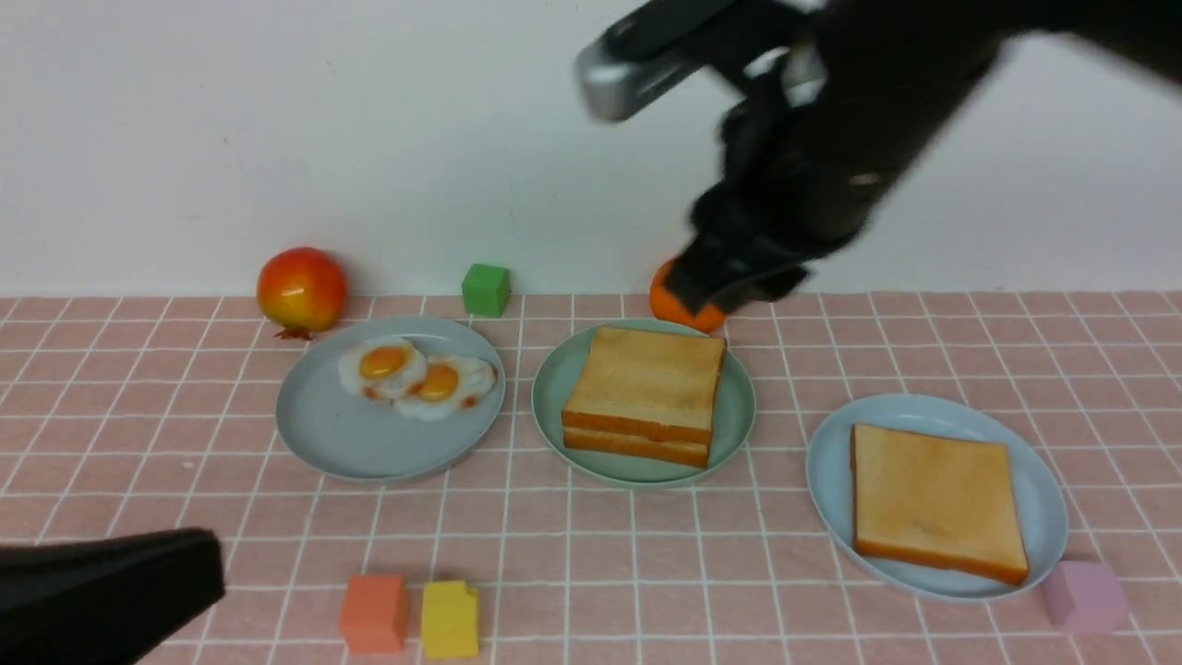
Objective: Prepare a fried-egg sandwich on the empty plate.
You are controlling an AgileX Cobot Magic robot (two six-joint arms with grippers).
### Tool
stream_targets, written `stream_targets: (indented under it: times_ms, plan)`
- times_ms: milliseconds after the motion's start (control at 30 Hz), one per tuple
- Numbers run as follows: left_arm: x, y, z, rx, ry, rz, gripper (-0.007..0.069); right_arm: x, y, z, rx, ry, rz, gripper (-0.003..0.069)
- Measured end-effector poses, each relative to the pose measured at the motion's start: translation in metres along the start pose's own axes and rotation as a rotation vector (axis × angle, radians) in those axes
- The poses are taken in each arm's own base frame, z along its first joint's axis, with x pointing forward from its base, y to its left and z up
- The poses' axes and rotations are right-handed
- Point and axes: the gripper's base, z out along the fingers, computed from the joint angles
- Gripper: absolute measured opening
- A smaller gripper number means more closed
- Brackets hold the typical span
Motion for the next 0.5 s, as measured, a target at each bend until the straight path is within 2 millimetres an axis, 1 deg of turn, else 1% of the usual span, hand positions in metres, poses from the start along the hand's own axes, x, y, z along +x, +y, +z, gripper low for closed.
stream_targets:
  times_ms: [33,67,100,133,200,233,267,333,367,433,500]
  plan:
    - [0.002,0.001,-0.002,0.011,-0.014,-0.004,0.0012,0.003,0.001,-0.003,-0.004,-0.002,0.01,0.0151]
    - [0.013,0.004,-0.009,0.043,-0.06,-0.013,0.0012,0.026,0.005,-0.023,-0.022,-0.011,0.06,0.0071]
    - [0.023,0.008,-0.011,0.061,-0.08,-0.021,0.0012,0.046,0.008,-0.037,-0.03,-0.016,0.103,0.002]
    - [0.024,0.009,-0.012,0.066,-0.088,-0.023,0.0012,0.052,0.009,-0.041,-0.029,-0.019,0.118,0.001]
    - [0.035,0.012,-0.013,0.086,-0.111,-0.032,0.0012,0.079,0.012,-0.057,-0.03,-0.025,0.183,-0.0004]
    - [0.044,0.015,-0.012,0.104,-0.13,-0.038,0.0012,0.108,0.015,-0.069,-0.02,-0.044,0.254,-0.0003]
    - [0.047,0.016,-0.012,0.112,-0.138,-0.04,0.0012,0.119,0.016,-0.076,-0.016,-0.064,0.273,-0.0001]
    - [0.052,0.017,-0.009,0.124,-0.147,-0.04,0.0012,0.144,0.018,-0.082,-0.007,-0.096,0.325,0.0003]
    - [0.053,0.017,-0.009,0.127,-0.15,-0.04,0.0012,0.153,0.019,-0.082,-0.005,-0.108,0.341,0.0003]
    - [0.057,0.018,-0.007,0.126,-0.143,-0.039,0.0012,0.167,0.021,-0.084,-0.003,-0.147,0.353,0.0004]
    - [0.058,0.019,-0.007,0.125,-0.14,-0.039,0.0012,0.172,0.021,-0.085,-0.003,-0.171,0.354,0.0004]
